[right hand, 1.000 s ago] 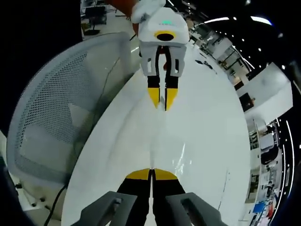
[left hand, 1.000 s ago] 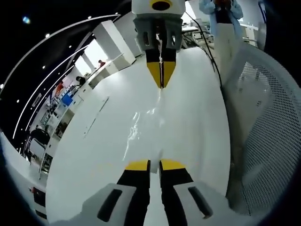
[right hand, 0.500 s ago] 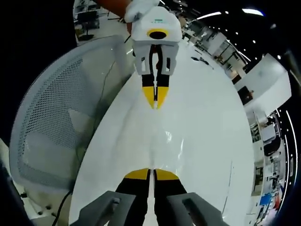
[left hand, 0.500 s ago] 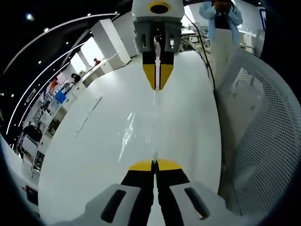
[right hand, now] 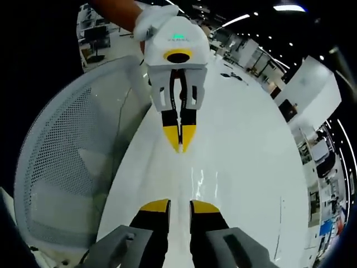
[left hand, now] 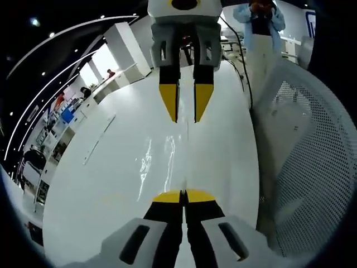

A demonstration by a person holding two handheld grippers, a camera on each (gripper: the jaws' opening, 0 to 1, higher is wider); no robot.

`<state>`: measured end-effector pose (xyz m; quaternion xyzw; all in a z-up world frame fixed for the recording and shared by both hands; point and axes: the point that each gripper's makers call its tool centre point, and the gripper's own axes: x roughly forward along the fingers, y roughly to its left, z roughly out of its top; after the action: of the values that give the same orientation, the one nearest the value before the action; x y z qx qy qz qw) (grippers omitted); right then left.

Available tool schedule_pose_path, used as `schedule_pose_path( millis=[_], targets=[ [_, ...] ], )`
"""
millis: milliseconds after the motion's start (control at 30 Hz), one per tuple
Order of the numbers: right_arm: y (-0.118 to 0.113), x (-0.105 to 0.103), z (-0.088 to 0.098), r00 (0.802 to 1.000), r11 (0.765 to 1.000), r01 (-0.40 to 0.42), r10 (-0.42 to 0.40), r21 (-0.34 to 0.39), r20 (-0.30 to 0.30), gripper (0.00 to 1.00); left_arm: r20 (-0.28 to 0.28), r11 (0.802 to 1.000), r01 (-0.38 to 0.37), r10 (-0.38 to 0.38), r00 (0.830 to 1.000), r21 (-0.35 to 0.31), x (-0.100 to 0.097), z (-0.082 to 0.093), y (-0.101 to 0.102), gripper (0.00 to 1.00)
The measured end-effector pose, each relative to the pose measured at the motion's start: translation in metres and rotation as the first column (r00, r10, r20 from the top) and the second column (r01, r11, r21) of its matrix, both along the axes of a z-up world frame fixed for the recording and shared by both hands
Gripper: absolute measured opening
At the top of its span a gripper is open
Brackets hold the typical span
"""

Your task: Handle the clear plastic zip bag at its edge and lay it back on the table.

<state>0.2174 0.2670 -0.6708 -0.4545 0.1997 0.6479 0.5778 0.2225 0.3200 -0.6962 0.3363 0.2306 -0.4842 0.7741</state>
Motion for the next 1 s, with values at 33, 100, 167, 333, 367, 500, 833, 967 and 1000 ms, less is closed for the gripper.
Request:
schedule_pose_path(
  millis=[33, 100, 167, 333, 367, 500, 833, 967, 1000],
  targets=[
    [0.002, -0.001, 0.0, 1.0, 1.0, 0.005, -0.005, 0.005, -0.006, 0.1, -0.001, 1.0, 0.001, -0.001, 1.0, 0.0, 0.0, 0.0, 0.0, 0.0],
    [0.008, -0.003, 0.0, 1.0, 1.0, 0.006, -0.006, 0.02, -0.013, 0.1, -0.004, 1.0, 0.002, -0.002, 1.0, -0.004, -0.002, 0.0, -0.002, 0.0],
    [0.013, -0.006, 0.0, 1.0, 1.0, 0.006, -0.005, 0.027, -0.018, 0.1, -0.008, 1.0, 0.001, -0.001, 1.0, -0.012, -0.003, 0.001, -0.003, 0.0],
    [0.025, -0.012, -0.003, 1.0, 0.999, -0.006, 0.007, 0.038, -0.024, 0.1, -0.013, 1.0, 0.005, -0.005, 1.0, -0.015, -0.004, 0.001, -0.005, 0.0],
    [0.027, -0.013, -0.004, 1.0, 0.999, -0.007, 0.008, 0.038, -0.024, 0.1, -0.014, 1.0, 0.006, -0.006, 1.0, -0.014, -0.005, 0.001, -0.005, 0.0],
    [0.034, -0.016, -0.006, 1.0, 0.999, -0.017, 0.018, 0.038, -0.025, 0.1, -0.019, 1.0, 0.012, -0.012, 1.0, -0.009, -0.007, 0.001, -0.006, 0.0],
    [0.048, -0.018, -0.012, 0.999, 0.999, -0.028, 0.029, 0.03, -0.017, 0.08, -0.022, 1.0, 0.02, -0.02, 1.0, -0.006, -0.007, 0.006, -0.006, 0.0],
    [0.052, -0.02, -0.015, 0.999, 0.999, -0.034, 0.035, 0.024, -0.021, 0.08, -0.023, 1.0, 0.028, -0.028, 0.999, -0.011, -0.01, 0.008, -0.012, 0.0],
    [0.052, -0.02, -0.016, 0.999, 0.999, -0.038, 0.038, 0.021, -0.023, 0.07, -0.021, 0.999, 0.031, -0.031, 0.999, -0.01, -0.01, 0.008, -0.013, 0.0]
  ],
)
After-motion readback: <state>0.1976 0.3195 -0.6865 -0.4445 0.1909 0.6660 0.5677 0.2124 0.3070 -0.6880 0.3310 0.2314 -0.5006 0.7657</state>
